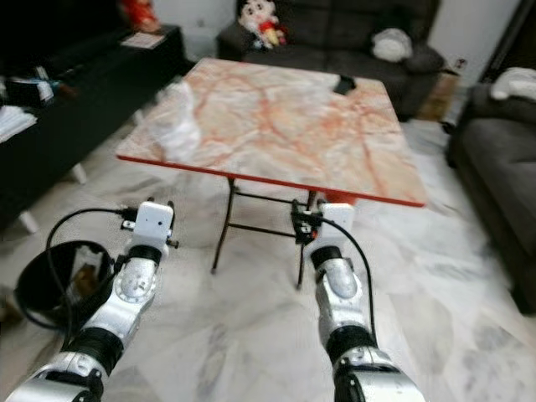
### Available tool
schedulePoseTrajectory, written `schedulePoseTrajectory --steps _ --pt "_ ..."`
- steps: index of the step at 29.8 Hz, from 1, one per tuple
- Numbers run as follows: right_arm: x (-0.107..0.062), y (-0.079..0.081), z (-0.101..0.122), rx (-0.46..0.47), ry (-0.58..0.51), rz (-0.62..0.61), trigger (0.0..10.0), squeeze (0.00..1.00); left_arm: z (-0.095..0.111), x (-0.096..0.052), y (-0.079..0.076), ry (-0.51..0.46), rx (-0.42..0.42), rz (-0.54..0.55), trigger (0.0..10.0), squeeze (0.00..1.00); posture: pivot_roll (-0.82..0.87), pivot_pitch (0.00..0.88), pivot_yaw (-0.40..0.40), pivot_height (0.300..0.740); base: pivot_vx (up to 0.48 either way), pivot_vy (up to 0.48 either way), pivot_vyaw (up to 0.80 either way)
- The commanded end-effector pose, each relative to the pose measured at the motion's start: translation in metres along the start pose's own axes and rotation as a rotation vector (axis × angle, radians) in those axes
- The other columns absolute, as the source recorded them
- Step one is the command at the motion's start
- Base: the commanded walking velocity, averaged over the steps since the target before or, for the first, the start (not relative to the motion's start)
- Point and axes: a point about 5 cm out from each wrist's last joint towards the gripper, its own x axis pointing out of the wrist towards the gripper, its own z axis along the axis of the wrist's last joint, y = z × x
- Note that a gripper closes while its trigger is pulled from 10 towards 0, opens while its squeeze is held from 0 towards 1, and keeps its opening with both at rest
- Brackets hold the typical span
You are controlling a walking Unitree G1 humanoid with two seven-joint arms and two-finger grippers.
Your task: Picking trash to rubbish bin
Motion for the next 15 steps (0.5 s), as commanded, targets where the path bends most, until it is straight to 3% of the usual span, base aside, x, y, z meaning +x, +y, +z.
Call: schedulePoseTrajectory --steps 1,10,15 --pt "0.0024 -0.0074 0.0077 -0.016 -0.022 -0.013 10.0 0.0 0.0024 0.0 -0.0066 0.006 -0.018 -0.005 10.0 0.0 0.22 0.0 -0.082 0.74 0.401 0.0 0.0" --pt "0.0034 -0.0068 0.01 -0.033 -0.031 -0.005 10.0 0.0 0.0028 0.0002 -0.0062 0.005 -0.02 0.001 10.0 0.0 0.22 0.0 -0.082 0.74 0.399 0.0 0.0" --pt "0.0033 -0.006 0.0089 -0.022 -0.026 -0.006 10.0 0.0 0.004 0.001 -0.006 0.002 -0.021 0.005 10.0 0.0 0.22 0.0 -0.082 0.74 0.405 0.0 0.62"
